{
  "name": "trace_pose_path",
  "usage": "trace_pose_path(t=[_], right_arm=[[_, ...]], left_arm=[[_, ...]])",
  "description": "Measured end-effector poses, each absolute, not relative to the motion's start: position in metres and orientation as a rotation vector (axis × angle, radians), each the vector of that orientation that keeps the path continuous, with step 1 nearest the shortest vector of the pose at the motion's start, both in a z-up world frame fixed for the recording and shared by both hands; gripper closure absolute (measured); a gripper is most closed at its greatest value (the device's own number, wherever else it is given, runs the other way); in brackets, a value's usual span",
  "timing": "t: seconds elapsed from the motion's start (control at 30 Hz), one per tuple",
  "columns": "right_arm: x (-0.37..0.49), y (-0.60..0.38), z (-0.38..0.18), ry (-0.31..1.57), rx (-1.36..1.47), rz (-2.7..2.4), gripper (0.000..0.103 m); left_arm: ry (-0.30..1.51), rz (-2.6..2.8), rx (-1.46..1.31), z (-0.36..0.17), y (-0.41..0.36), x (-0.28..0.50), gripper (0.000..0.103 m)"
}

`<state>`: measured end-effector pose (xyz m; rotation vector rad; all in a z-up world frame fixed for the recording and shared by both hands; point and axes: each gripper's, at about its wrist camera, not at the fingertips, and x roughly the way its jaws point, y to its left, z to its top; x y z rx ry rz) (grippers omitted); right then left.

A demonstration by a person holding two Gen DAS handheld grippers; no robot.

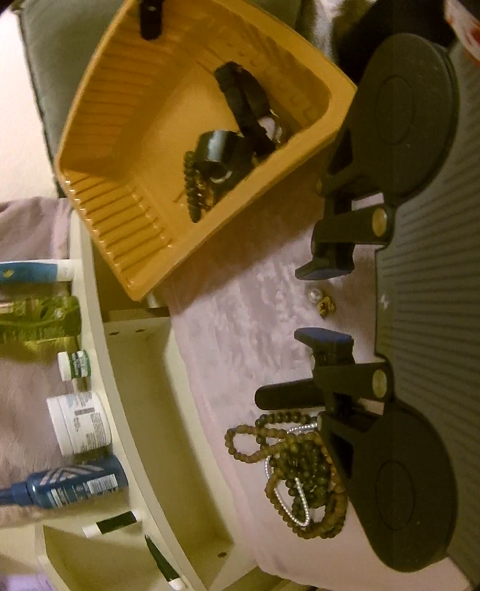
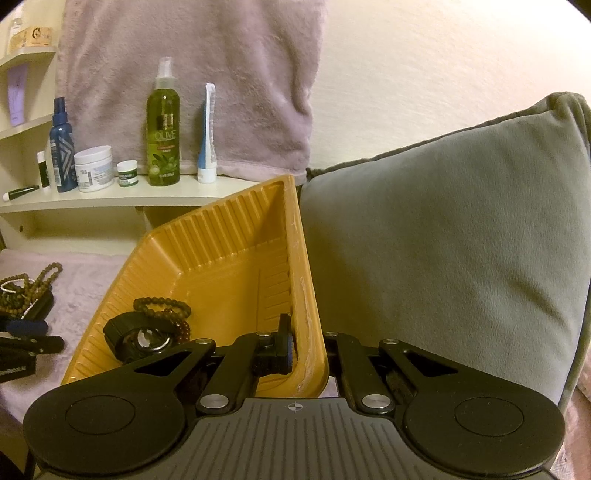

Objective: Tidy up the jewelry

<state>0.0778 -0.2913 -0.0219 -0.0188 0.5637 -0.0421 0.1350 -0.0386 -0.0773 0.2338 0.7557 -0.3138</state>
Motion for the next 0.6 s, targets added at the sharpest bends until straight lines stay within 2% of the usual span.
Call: trace_pose_path(t=[0.2, 0.6], right_arm=[[0.078, -0.292, -0.023, 0.563, -0.017, -0.041, 0.099], [0.078, -0.291, -0.022, 0.561, -0.017, -0.04, 0.099]], left_arm=[[0.772, -0.324, 0.257, -0.083, -0.039, 0.137, 0.086], [0.723, -0.349, 0.195, -0.051, -0.049, 0.14, 0.087]])
